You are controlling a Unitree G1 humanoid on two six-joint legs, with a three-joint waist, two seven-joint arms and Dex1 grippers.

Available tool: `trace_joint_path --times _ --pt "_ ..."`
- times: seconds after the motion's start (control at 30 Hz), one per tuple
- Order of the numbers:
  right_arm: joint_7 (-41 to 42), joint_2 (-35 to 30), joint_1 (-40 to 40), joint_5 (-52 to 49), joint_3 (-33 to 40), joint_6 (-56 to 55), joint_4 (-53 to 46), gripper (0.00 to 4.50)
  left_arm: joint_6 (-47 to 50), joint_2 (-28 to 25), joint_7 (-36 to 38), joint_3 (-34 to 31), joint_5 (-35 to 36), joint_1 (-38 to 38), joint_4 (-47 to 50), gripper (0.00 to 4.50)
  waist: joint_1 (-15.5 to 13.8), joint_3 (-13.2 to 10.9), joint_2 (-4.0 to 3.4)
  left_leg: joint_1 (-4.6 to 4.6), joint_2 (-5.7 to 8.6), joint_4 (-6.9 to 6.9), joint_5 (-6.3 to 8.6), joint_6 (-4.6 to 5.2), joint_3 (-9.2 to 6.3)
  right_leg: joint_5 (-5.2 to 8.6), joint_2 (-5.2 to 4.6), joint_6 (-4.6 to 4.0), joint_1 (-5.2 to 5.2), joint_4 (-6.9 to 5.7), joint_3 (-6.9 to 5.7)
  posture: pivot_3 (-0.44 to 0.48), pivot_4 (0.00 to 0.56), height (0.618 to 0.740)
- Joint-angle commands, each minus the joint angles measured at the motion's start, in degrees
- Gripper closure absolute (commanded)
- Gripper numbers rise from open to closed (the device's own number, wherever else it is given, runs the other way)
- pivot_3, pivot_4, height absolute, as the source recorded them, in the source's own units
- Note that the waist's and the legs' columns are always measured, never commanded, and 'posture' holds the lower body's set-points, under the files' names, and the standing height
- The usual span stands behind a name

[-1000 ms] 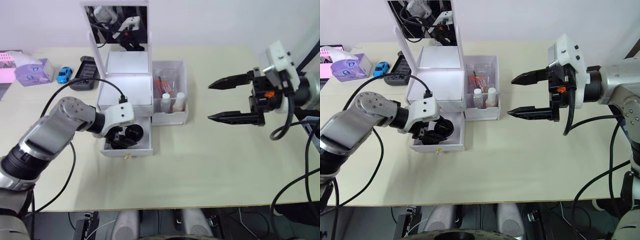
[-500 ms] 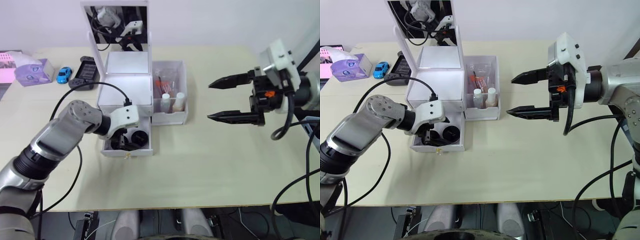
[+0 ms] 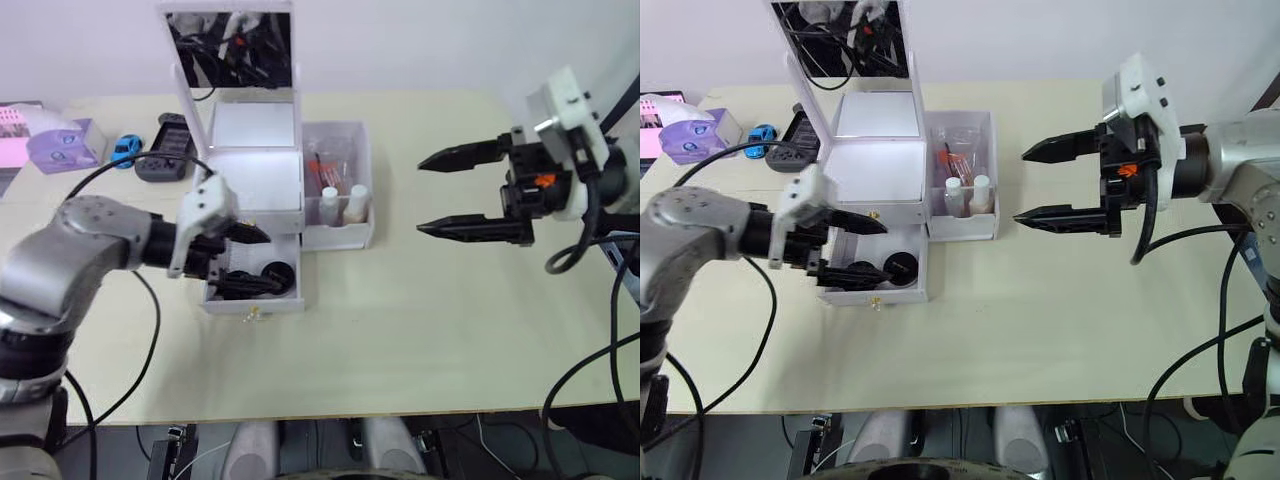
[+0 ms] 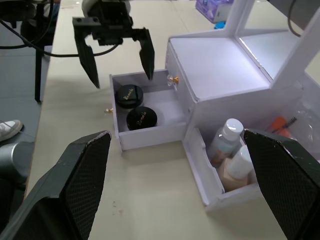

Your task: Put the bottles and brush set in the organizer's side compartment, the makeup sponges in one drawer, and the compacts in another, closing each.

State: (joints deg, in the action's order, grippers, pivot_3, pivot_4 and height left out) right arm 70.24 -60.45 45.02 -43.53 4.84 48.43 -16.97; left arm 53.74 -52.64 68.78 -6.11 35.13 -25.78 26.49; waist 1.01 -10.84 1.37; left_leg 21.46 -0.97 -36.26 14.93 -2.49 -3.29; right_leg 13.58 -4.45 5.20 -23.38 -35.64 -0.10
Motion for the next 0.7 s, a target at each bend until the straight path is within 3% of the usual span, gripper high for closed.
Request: trace_joint_path --times 0.03,0.13,0.23,0.33,0.57,0.7 --pt "1.8 -0.3 1.6 -0.2 0.2 -1.3 0.2 0.0 -1.5 -0.3 0.2 -10.8 4.6 9.4 4.6 0.06 0.0 0.0 0.0 0.0 0.0 -0.02 0.0 0.0 0.0 0.01 -0.01 -0.02 0.02 0.0 0.0 0.0 0.15 0.74" --pt "3.2 0.4 2.4 0.7 -1.2 -2.4 1.6 0.0 -6.4 0.4 1.6 -18.3 3.3 24.7 8.5 0.06 0.5 0.0 -0.01 -0.04 0.0 -0.01 0.0 0.0 0.08 0.09 -0.05 -0.19 0.04 0.06 0.02 0.0 0.15 0.74" --pt "4.4 1.2 3.4 2.3 -2.8 -4.0 3.7 0.0 -6.9 2.4 -0.3 -22.9 5.8 33.2 10.9 0.06 -0.3 0.0 -0.01 -0.03 -0.01 -0.01 0.0 0.0 0.1 0.08 -0.06 -0.24 -0.01 0.06 0.03 0.0 0.15 0.74" --pt "5.7 2.2 4.7 3.6 -4.4 -5.4 6.0 0.0 -8.9 2.7 0.0 -23.7 3.6 43.7 14.9 0.87 -0.5 0.0 -0.03 -0.02 0.0 -0.13 0.0 -0.01 -0.01 0.07 -0.07 -0.3 0.08 0.05 -0.04 0.0 0.15 0.74" --pt "6.6 3.5 5.6 4.8 -5.9 -5.9 6.1 0.0 -17.3 11.3 -9.1 -19.8 -2.1 50.4 11.4 4.47 -0.3 0.0 -0.06 -0.02 0.02 -0.18 0.01 -0.02 0.07 0.04 -0.11 -0.33 0.14 0.14 -0.02 0.0 0.15 0.74" --pt "7.8 2.0 5.0 2.9 -5.9 -1.6 4.4 0.0 -19.1 16.5 -13.6 -16.7 -1.8 51.0 10.5 4.47 -0.3 0.0 -0.07 -0.02 0.02 -0.11 0.01 -0.02 0.05 0.04 -0.1 -0.33 0.12 0.16 -0.03 0.0 0.15 0.74"
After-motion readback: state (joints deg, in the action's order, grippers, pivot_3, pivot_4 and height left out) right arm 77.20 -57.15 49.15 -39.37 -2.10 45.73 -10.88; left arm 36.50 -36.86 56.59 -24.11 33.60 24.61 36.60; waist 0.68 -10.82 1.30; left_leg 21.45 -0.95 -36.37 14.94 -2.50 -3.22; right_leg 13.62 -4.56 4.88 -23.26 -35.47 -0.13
